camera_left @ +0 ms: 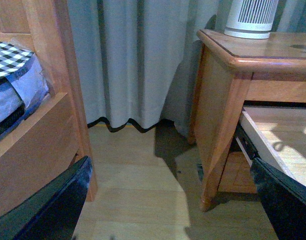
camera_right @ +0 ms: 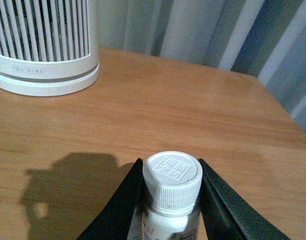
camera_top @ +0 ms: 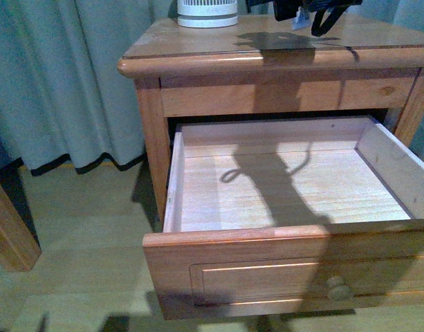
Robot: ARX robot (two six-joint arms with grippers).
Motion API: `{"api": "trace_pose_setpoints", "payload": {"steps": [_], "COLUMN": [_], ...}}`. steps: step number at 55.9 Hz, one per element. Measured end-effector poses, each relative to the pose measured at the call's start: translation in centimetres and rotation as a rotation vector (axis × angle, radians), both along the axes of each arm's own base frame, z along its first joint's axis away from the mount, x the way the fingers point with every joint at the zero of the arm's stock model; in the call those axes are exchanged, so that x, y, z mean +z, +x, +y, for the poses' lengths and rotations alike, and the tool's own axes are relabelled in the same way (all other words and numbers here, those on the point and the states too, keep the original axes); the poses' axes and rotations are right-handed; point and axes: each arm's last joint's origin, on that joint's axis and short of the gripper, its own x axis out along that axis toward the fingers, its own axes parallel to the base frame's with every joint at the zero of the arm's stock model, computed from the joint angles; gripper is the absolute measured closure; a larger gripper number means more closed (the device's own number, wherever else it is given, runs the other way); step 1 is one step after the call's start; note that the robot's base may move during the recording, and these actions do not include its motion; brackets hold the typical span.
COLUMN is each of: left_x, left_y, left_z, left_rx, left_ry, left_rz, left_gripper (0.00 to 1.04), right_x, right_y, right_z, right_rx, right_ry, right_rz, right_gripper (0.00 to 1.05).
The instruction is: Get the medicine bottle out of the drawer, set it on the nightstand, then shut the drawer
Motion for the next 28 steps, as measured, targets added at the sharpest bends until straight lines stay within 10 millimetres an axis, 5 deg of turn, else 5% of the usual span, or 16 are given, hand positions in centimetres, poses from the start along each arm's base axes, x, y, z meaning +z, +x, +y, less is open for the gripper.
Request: {"api": "trace_pose_setpoints", "payload": {"steps": [12,28], "left_x": [0.0,0.0], "left_y": [0.0,0.0], "left_z": [0.0,0.0], "left_rx": [0.000,0.000], "left_ry": [0.000,0.000], "left_rz": [0.000,0.000], "left_gripper": [0.06,0.06], "right_x": [-0.7,-0.7], "right_y": [0.4,-0.7], "right_z": [0.2,0.3], "right_rx": [0.012,0.046], "right_ry": [0.058,0.117], "right_rz": [-0.036,-0.063], "right_gripper": [0.75,0.28]}}
